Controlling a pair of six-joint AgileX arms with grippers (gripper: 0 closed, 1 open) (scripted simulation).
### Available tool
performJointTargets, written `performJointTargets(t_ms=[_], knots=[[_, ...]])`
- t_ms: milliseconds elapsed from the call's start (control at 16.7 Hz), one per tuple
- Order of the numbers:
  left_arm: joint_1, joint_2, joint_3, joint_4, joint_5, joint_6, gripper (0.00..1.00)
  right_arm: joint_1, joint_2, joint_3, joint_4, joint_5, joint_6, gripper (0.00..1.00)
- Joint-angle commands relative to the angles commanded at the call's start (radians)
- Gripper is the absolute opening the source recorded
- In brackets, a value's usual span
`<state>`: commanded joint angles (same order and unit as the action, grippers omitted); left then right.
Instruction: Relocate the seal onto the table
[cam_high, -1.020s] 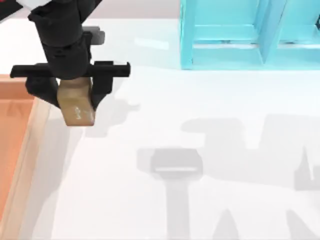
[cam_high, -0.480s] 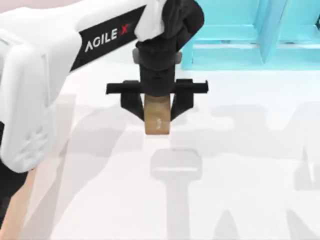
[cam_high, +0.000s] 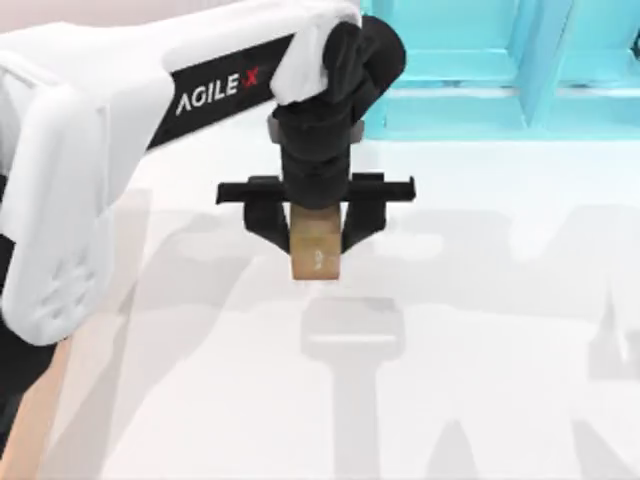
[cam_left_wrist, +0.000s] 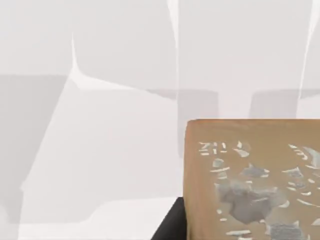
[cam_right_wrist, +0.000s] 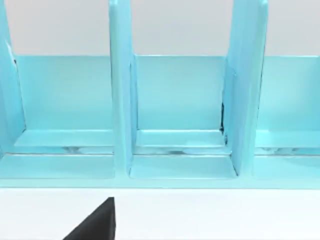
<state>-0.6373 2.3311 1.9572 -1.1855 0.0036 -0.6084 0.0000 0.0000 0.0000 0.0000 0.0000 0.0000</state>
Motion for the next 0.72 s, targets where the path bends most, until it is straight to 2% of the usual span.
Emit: performJointTargets(t_ms=[360, 720], knots=[[-0.003, 0.023, -0.047, 0.060, 0.000, -0.004, 0.00, 0.000, 0.000, 0.000, 0.000, 0.000, 0.000, 1.00], [-0.003, 0.023, -0.047, 0.060, 0.000, -0.004, 0.45, 0.000, 0.000, 0.000, 0.000, 0.000, 0.000, 1.00]])
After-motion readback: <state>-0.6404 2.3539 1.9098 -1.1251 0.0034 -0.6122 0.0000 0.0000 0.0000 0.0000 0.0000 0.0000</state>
